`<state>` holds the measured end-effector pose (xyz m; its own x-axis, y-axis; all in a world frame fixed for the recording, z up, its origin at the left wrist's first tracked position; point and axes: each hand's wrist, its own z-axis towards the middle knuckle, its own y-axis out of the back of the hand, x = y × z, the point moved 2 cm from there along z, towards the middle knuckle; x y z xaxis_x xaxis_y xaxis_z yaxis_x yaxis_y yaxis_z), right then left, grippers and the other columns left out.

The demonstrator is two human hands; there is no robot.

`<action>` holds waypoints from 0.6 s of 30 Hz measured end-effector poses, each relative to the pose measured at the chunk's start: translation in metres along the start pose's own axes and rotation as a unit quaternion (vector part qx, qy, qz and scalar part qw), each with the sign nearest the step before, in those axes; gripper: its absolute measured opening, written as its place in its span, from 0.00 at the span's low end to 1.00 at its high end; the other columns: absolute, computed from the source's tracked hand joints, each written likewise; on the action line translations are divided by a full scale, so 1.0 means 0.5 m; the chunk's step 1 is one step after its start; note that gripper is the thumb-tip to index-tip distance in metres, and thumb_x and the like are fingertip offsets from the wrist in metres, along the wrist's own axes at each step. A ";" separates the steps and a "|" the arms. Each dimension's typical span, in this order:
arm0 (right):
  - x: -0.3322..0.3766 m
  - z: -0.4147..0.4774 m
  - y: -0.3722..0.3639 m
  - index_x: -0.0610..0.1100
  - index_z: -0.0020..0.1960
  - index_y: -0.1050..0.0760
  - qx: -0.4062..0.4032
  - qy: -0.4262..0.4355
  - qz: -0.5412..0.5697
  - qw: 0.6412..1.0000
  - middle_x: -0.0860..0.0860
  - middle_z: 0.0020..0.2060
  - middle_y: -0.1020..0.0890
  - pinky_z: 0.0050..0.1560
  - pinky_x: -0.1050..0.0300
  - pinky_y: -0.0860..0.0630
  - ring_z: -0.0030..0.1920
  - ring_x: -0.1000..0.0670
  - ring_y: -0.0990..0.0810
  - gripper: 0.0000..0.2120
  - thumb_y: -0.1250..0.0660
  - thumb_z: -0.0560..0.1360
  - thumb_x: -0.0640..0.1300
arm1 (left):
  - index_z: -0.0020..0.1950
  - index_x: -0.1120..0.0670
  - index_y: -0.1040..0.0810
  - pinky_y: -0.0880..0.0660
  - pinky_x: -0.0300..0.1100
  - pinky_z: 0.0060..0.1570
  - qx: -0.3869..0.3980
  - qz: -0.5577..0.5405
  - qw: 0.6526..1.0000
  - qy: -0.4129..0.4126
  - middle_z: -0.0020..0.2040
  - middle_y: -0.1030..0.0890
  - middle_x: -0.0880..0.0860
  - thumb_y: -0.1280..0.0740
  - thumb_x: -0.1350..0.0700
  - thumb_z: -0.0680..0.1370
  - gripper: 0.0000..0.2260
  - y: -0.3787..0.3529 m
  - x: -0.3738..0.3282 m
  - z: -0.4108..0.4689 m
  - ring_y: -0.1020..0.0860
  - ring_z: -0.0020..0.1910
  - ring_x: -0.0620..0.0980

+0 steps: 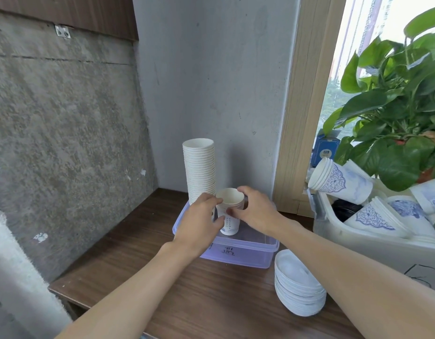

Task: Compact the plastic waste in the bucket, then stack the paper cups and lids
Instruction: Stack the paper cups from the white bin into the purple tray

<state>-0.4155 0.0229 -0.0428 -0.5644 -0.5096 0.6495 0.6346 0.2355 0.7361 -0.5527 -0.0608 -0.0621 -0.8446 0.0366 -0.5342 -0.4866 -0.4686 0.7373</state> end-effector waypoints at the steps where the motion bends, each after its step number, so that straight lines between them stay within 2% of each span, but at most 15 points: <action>1: 0.001 -0.001 0.002 0.46 0.68 0.32 0.007 0.000 0.000 1.000 0.50 0.61 0.22 0.37 0.75 0.36 0.54 0.55 0.26 0.28 0.26 0.72 0.50 | 0.71 0.54 0.24 0.28 0.37 0.56 0.004 -0.001 1.000 0.004 0.64 0.23 0.50 0.30 0.57 0.78 0.21 0.002 -0.002 -0.002 0.22 0.54 0.49; 3: 0.007 -0.008 0.010 0.44 0.71 0.35 0.019 -0.001 -0.004 1.000 0.48 0.64 0.24 0.50 0.64 0.28 0.61 0.50 0.26 0.33 0.26 0.71 0.49 | 0.72 0.53 0.27 0.26 0.42 0.59 0.010 -0.004 1.000 0.013 0.65 0.24 0.51 0.30 0.57 0.78 0.23 0.013 -0.013 -0.008 0.22 0.55 0.50; 4: 0.011 -0.012 0.019 0.44 0.72 0.37 0.022 0.000 -0.009 1.000 0.47 0.66 0.26 0.58 0.57 0.28 0.64 0.47 0.27 0.35 0.26 0.71 0.49 | 0.72 0.52 0.27 0.25 0.45 0.59 0.011 -0.004 1.000 0.014 0.64 0.24 0.51 0.30 0.56 0.78 0.23 0.022 -0.022 -0.010 0.22 0.55 0.51; 6: 0.022 -0.024 0.043 0.44 0.73 0.39 0.021 0.011 -0.022 0.999 0.45 0.68 0.28 0.64 0.52 0.30 0.67 0.46 0.29 0.36 0.27 0.71 0.49 | 0.70 0.52 0.26 0.25 0.47 0.57 0.003 -0.005 1.000 0.008 0.62 0.24 0.50 0.29 0.55 0.78 0.21 0.042 -0.046 -0.011 0.21 0.52 0.50; 11: 0.047 -0.063 0.130 0.43 0.69 0.33 -0.024 0.072 -0.076 0.994 0.45 0.64 0.27 0.60 0.56 0.31 0.61 0.46 0.26 0.27 0.30 0.73 0.46 | 0.64 0.51 0.23 0.25 0.46 0.55 -0.018 -0.019 1.000 -0.010 0.56 0.21 0.48 0.29 0.53 0.77 0.15 0.071 -0.128 -0.009 0.21 0.49 0.47; 15: 0.046 -0.113 0.214 0.43 0.66 0.28 -0.069 0.102 -0.098 0.988 0.46 0.59 0.24 0.59 0.51 0.28 0.58 0.45 0.24 0.21 0.32 0.74 0.45 | 0.63 0.55 0.21 0.26 0.40 0.53 -0.009 -0.041 0.999 -0.031 0.56 0.20 0.52 0.28 0.55 0.77 0.15 0.061 -0.213 -0.009 0.21 0.50 0.49; 18: 0.032 -0.146 0.269 0.46 0.65 0.28 -0.113 0.095 -0.149 0.978 0.47 0.59 0.24 0.60 0.49 0.29 0.61 0.44 0.26 0.20 0.33 0.73 0.45 | 0.62 0.54 0.22 0.25 0.42 0.54 0.021 -0.039 0.998 -0.048 0.56 0.20 0.52 0.27 0.53 0.77 0.15 0.044 -0.267 -0.008 0.21 0.50 0.50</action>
<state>-0.3006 -0.0142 0.0527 -0.6471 -0.6779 0.3490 0.5697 -0.1256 0.8122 -0.4498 -0.0793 0.0238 -0.8201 0.1566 -0.5504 -0.5591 -0.4245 0.7122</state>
